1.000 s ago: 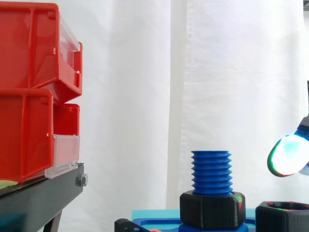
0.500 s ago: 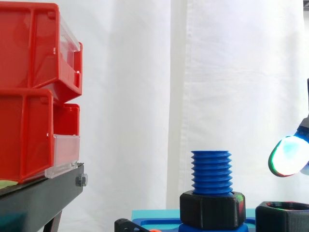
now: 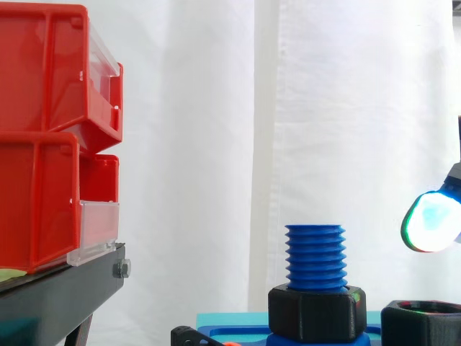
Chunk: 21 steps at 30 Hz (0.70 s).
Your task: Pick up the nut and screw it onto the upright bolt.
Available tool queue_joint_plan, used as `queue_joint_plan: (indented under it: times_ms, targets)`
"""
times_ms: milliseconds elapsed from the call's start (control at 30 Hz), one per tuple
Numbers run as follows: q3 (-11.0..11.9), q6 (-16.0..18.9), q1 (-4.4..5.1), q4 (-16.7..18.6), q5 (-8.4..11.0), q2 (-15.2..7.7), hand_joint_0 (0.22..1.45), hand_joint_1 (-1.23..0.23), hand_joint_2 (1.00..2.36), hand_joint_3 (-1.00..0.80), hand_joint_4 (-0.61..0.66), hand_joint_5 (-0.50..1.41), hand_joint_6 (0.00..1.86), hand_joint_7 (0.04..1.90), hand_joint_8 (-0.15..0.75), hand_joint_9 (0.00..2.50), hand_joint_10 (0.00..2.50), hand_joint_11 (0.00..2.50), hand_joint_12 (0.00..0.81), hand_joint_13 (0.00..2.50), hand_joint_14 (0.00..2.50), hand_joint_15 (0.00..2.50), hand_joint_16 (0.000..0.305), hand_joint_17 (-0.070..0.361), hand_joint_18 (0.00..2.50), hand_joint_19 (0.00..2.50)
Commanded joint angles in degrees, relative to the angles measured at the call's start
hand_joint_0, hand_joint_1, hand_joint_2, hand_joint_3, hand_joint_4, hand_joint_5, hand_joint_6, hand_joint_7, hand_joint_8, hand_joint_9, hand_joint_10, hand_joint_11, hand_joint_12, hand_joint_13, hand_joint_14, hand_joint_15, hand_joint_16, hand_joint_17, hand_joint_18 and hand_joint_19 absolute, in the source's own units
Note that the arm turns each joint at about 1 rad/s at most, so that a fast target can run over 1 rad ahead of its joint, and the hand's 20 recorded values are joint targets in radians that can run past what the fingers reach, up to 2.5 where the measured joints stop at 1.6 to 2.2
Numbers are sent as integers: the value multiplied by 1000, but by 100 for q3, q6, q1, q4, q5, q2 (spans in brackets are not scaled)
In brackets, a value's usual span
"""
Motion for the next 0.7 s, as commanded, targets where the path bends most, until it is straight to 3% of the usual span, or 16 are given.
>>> queue_joint_plan:
  times_ms: [0,167,300,600,667]
  targets:
    - [4,-75,30,91,49,-1,330,-865,1000,-500,308,-256,502,771,359,246,0,0,491,245,0,0,72,162,239,0]
    - [30,-137,74,329,225,-185,337,-849,1000,-500,308,-255,502,772,358,246,0,0,488,245,0,0,72,162,234,0]
    - [57,-207,91,355,392,-185,339,-837,1000,-500,308,-255,502,770,360,251,0,0,488,249,0,0,72,162,241,0]
    - [197,-401,56,417,462,-203,349,-807,1000,-500,319,-247,503,797,362,259,0,0,482,268,0,0,71,161,259,0]
    - [250,-409,47,461,506,-291,350,-805,1000,-500,321,-246,503,798,363,260,0,0,482,269,0,0,71,160,260,0]
